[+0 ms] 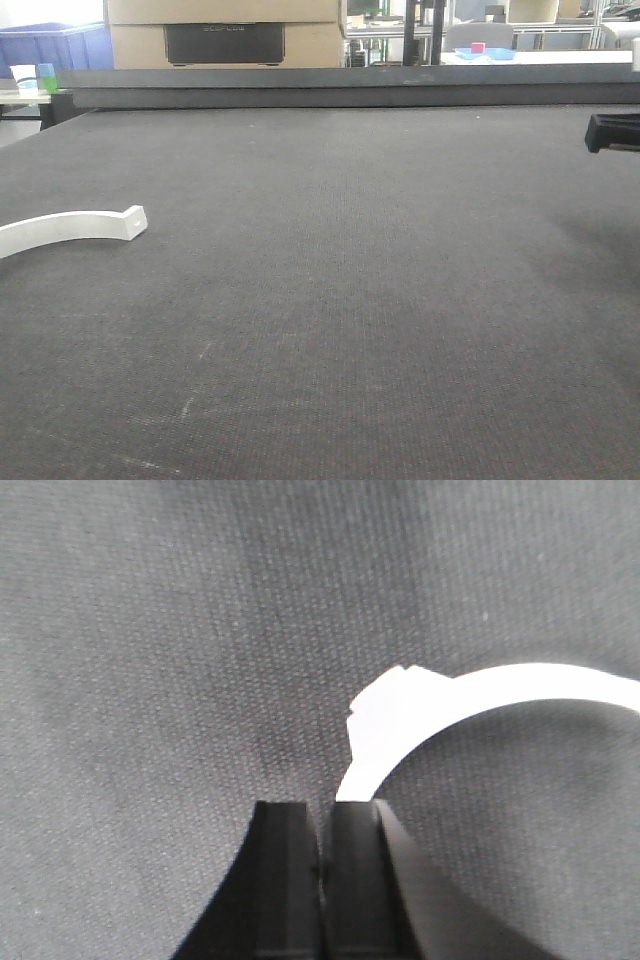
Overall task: Grab PVC pipe and place in blue bin
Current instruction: 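Lower both grippers toward the white curved plastic pipe piece, then close both grippers on the white curved pipe's arc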
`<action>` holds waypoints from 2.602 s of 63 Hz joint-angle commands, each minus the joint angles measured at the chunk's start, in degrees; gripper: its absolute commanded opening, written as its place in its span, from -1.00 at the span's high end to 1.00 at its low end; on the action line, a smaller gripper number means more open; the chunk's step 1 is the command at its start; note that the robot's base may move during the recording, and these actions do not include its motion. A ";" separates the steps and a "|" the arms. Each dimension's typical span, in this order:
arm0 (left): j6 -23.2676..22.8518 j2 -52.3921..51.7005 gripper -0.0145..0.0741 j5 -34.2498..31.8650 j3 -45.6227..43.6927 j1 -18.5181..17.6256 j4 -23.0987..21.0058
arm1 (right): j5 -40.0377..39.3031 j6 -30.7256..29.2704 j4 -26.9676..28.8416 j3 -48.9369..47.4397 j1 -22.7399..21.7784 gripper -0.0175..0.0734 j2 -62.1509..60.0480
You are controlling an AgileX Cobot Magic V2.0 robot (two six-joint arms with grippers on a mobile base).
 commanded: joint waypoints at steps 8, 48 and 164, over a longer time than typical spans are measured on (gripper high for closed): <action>-0.18 -0.02 0.92 1.22 -0.50 -0.32 -0.73 | -1.09 1.27 -0.66 -0.46 -0.27 -0.07 0.26; -0.18 -0.02 0.92 3.75 -0.50 -0.32 -0.84 | -1.94 5.79 -1.39 -0.46 -0.36 0.14 6.20; -4.74 25.31 0.15 2.98 -10.32 -0.29 10.96 | 9.19 -8.08 -3.29 -7.02 3.91 0.98 -11.79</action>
